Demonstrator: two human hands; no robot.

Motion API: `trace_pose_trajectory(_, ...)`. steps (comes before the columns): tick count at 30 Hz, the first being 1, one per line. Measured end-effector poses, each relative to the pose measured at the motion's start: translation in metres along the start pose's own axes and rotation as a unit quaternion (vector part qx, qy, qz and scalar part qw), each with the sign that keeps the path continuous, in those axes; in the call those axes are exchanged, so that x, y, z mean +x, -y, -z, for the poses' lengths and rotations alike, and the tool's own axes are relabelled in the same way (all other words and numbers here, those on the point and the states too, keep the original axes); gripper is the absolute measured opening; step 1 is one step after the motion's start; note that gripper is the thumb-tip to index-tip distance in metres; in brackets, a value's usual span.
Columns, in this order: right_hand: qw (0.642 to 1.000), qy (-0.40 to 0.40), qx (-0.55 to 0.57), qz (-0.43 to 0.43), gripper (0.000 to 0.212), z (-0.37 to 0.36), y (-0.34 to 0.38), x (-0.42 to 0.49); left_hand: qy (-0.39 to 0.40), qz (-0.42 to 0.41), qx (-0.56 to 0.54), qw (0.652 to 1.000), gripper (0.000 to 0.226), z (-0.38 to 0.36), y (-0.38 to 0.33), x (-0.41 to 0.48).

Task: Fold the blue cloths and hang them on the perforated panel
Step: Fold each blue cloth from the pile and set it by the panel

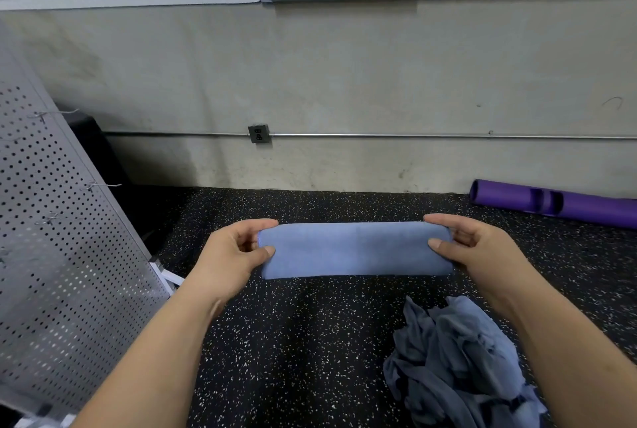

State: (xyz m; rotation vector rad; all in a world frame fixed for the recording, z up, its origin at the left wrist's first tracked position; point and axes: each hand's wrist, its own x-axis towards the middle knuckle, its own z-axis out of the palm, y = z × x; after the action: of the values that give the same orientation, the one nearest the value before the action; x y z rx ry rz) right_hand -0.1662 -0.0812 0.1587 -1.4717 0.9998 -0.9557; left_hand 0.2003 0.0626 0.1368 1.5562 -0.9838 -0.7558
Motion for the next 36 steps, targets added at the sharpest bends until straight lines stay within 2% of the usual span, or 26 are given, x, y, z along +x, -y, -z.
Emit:
trace_pose_trajectory(3, 0.998, -0.014, -0.068, 0.012, 0.041, 0.002, -0.004, 0.0, -0.015, -0.021, 0.065, 0.998, 0.039, -0.004, -0.003, -0.004)
trace_pose_trajectory(6, 0.982, -0.02, -0.185, 0.041, 0.035, 0.003, -0.007, 0.001, -0.03, -0.029, 0.123, 0.991, 0.03, -0.004, -0.003, -0.003)
trace_pose_trajectory(9, 0.964, -0.022, -0.26, 0.051, 0.032, 0.004, -0.007, 0.003, -0.037, -0.024, 0.135, 0.99, 0.016, -0.004, -0.005, -0.006)
trace_pose_trajectory(11, 0.959, -0.027, -0.275, 0.057, 0.023, 0.007, -0.006, 0.004, -0.033, -0.001, 0.107, 0.994, 0.009, -0.003, -0.009, -0.008)
trace_pose_trajectory(13, 0.975, -0.029, -0.216, 0.041, 0.012, 0.009, -0.005, 0.004, -0.01, 0.041, 0.042, 0.998, 0.016, -0.003, -0.013, -0.01)
trace_pose_trajectory(17, 0.996, 0.003, -0.083, -0.045, 0.018, 0.004, -0.006, 0.003, 0.003, 0.088, -0.067, 0.994, 0.023, -0.006, -0.016, -0.008)
trace_pose_trajectory(21, 0.995, -0.011, -0.081, -0.057, 0.015, 0.0, -0.009, 0.002, -0.023, 0.094, -0.054, 0.994, 0.023, -0.011, -0.019, -0.01)
trace_pose_trajectory(25, 0.996, -0.013, -0.039, -0.077, 0.014, -0.003, -0.008, 0.0, -0.04, 0.097, -0.056, 0.993, 0.011, -0.014, -0.019, -0.013)
trace_pose_trajectory(30, 0.991, 0.047, 0.038, -0.118, 0.03, -0.001, -0.004, -0.002, 0.03, 0.13, -0.11, 0.985, 0.033, -0.01, -0.014, -0.012)
trace_pose_trajectory(36, 0.992, 0.037, 0.062, -0.105, 0.05, 0.007, -0.007, 0.002, -0.045, 0.096, -0.112, 0.988, 0.041, -0.003, -0.005, -0.002)
